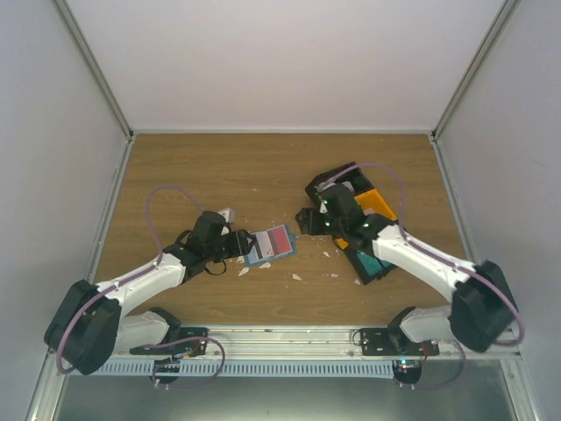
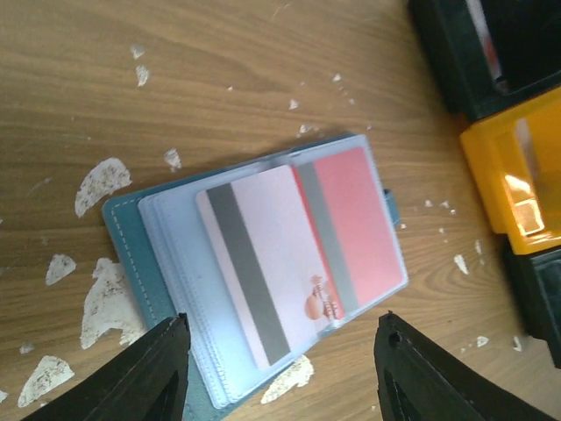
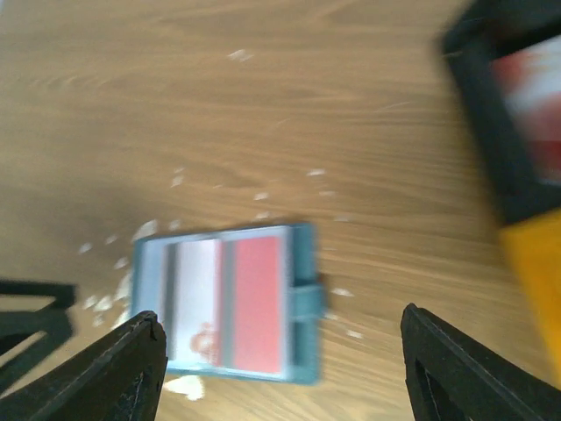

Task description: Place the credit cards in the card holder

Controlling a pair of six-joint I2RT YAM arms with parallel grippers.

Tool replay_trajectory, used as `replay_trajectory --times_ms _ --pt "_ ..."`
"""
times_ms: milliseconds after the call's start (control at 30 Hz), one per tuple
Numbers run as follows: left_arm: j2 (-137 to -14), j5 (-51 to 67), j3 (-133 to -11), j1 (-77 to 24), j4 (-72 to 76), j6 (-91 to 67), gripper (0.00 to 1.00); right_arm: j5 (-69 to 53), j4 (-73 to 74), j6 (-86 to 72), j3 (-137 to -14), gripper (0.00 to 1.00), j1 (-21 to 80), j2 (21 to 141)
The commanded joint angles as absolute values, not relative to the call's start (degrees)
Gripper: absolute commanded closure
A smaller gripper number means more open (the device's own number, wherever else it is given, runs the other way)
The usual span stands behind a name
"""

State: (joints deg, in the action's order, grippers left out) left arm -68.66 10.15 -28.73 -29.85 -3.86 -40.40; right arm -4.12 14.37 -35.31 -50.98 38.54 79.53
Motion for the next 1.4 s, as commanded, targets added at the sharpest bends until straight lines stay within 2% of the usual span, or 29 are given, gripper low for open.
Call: replay_trajectory --times_ms 0,100,267,633,900,1367 --pt "-65.07 9.08 -29.43 -30.15 -3.03 -39.67 0.4 22.03 35.58 -43.01 -52.08 0.29 36.31 71.05" --pt "-63.94 9.57 -28.65 -30.15 -2.2 -40.13 0.39 33.41 47.83 -56.33 -50.03 0.35 35.95 67.28" --pt "-64.33 10.78 -27.99 -30.23 -1.39 -40.25 0.4 35.45 54.28 -63.48 -44.8 0.41 34.9 62.87" --pt "-64.65 13.57 -26.81 -30.32 -0.15 -40.32 0.4 17.38 39.91 -42.92 -39.77 0.46 20.82 65.57" --pt "-65.84 15.63 -27.5 -30.41 2.01 -39.22 0.4 8.82 30.65 -33.44 -42.94 0.39 14.38 72.31" --pt "-73.74 26.01 -29.56 -33.62 10.77 -39.24 0.43 1.56 25.43 -25.31 -47.38 0.38 11.79 84.63"
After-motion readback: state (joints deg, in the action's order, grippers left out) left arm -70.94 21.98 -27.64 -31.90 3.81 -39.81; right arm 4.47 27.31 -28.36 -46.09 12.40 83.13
